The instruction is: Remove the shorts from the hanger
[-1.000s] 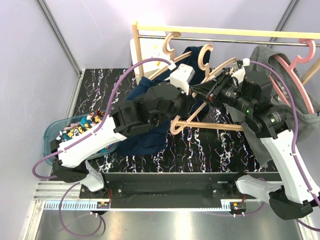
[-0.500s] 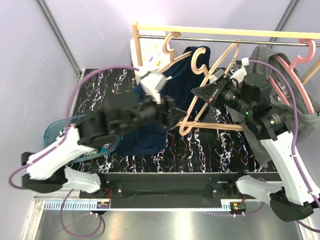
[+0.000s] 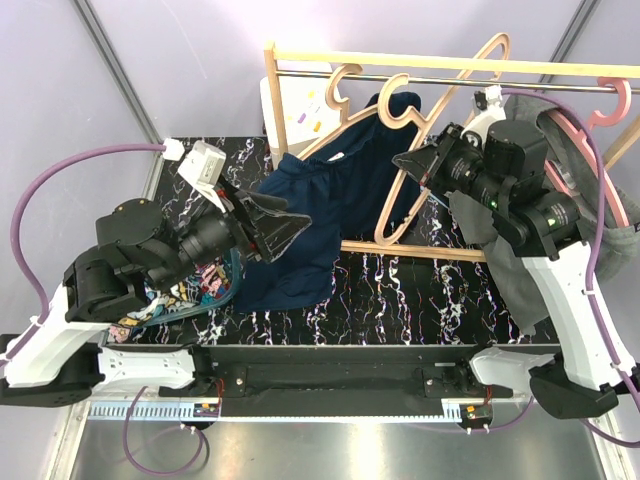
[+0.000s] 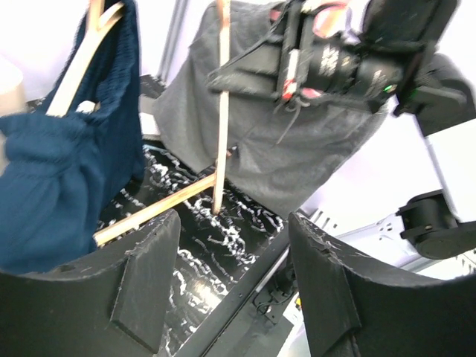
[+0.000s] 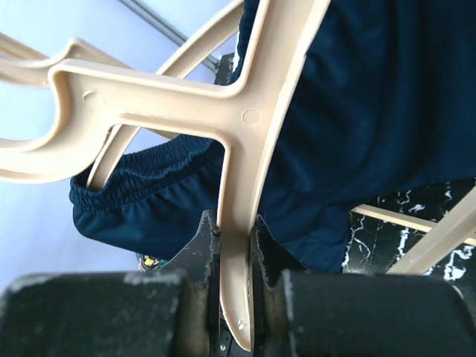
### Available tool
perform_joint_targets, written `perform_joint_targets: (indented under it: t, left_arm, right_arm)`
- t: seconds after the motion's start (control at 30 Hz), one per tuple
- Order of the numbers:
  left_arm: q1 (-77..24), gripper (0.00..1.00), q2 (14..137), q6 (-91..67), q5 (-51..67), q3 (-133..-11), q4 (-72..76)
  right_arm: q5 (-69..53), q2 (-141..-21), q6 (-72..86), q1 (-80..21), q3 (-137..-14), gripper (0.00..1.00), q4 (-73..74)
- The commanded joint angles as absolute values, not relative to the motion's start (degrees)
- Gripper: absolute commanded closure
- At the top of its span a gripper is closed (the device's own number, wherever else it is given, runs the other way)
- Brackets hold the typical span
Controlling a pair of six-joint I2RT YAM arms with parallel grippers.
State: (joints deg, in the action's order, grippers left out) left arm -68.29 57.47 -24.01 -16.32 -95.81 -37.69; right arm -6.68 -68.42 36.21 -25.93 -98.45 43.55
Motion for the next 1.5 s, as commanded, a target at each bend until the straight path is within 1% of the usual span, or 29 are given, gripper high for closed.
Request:
perform_joint_targets:
  t: [0.0, 0.1, 0.3, 0.53, 0.67, 0.73, 0.77, 0.8, 0.9, 0.93, 1.0, 1.1, 1.13, 1.17, 1.2, 1.27, 1.3, 1.37, 1.4, 1.47]
  left_arm:
    - [-68.2, 0.36, 56.3, -25.0, -19.7, -95.1, -38.1]
    - [-68.2, 0.35, 55.8, -25.7, -19.9, -95.4, -39.2]
    - [-68.2, 0.33, 52.6, -27.9, -24.6, -94.3, -40.5]
    - [-68.2, 0.33, 49.9, -29.1, -25.8, -93.6, -41.8]
    - [-68.2, 0.33, 49.7, -29.4, -26.9, -93.8, -42.4]
    - [-68.2, 0.31, 50.6, -28.5, -28.8, -94.6, -44.4]
    - [-68.2, 0.30, 51.3, -28.1, -29.6, -96.4, -45.6]
    - [-68.2, 0.28, 51.9, -27.2, -31.0, -97.7, -48.1]
    - [-68.2, 0.26, 55.5, -24.4, -33.5, -103.3, -52.5]
    - [-68.2, 0.23, 57.2, -23.8, -34.4, -106.2, -53.3]
    - [-68.2, 0.21, 58.7, -21.3, -37.0, -108.6, -54.6]
    - [-67.9, 0.16, 61.4, -18.0, -41.5, -110.6, -54.7]
    - [-67.8, 0.15, 61.8, -17.7, -42.6, -111.3, -54.7]
    - [-67.4, 0.14, 62.1, -17.2, -43.3, -111.3, -54.7]
    - [-66.6, 0.13, 62.4, -16.9, -43.8, -111.1, -53.4]
    - [-64.4, 0.10, 62.3, -16.8, -42.0, -109.8, -52.0]
    - [-60.8, 0.10, 62.2, -17.1, -37.4, -109.3, -50.8]
    - [-54.9, 0.11, 62.3, -18.8, -31.9, -108.4, -49.8]
    - [-53.2, 0.11, 62.9, -19.1, -27.1, -108.3, -49.8]
    - [-50.2, 0.10, 63.7, -19.4, -23.6, -108.5, -49.9]
  right_arm:
    - [-2.1, -70.7, 34.3, -26.4, -105.1, 1.00, 47.0]
    - [-0.4, -72.0, 35.2, -26.4, -107.8, 1.00, 49.4]
    - [1.9, -74.6, 34.9, -26.2, -112.5, 1.00, 54.3]
    - [4.0, -76.8, 36.2, -24.3, -116.7, 1.00, 61.0]
    - [1.5, -77.4, 39.0, -23.3, -118.6, 1.00, 63.5]
    - [0.3, -77.3, 41.9, -21.9, -118.9, 1.00, 64.4]
    - [-3.8, -77.4, 43.1, -21.0, -118.7, 1.00, 64.7]
    - [-5.4, -77.3, 44.2, -19.6, -118.1, 1.00, 64.9]
    - [-8.9, -76.2, 48.2, -17.6, -115.5, 0.94, 64.3]
    - [-9.6, -75.0, 50.0, -17.1, -114.6, 0.92, 63.8]
    - [-11.2, -73.7, 51.7, -16.4, -111.6, 0.82, 62.8]
    - [-14.3, -71.2, 54.1, -14.6, -107.2, 0.78, 61.1]
    - [-15.6, -70.3, 54.4, -14.2, -106.3, 0.75, 60.8]
    - [-16.4, -70.0, 54.4, -14.0, -105.4, 0.59, 60.6]
    - [-17.2, -69.8, 54.2, -13.9, -104.4, 0.52, 60.5]
    - [-17.9, -69.1, 54.0, -13.5, -103.9, 0.42, 60.6]
    - [-17.8, -68.8, 53.7, -13.3, -103.7, 0.28, 60.5]
    - [-18.7, -68.6, 53.5, -13.0, -104.4, 0.15, 60.6]
    - [-19.3, -69.0, 52.7, -13.0, -105.1, 0.09, 61.1]
    - [-19.8, -69.4, 51.5, -13.0, -106.7, 0.04, 62.4]
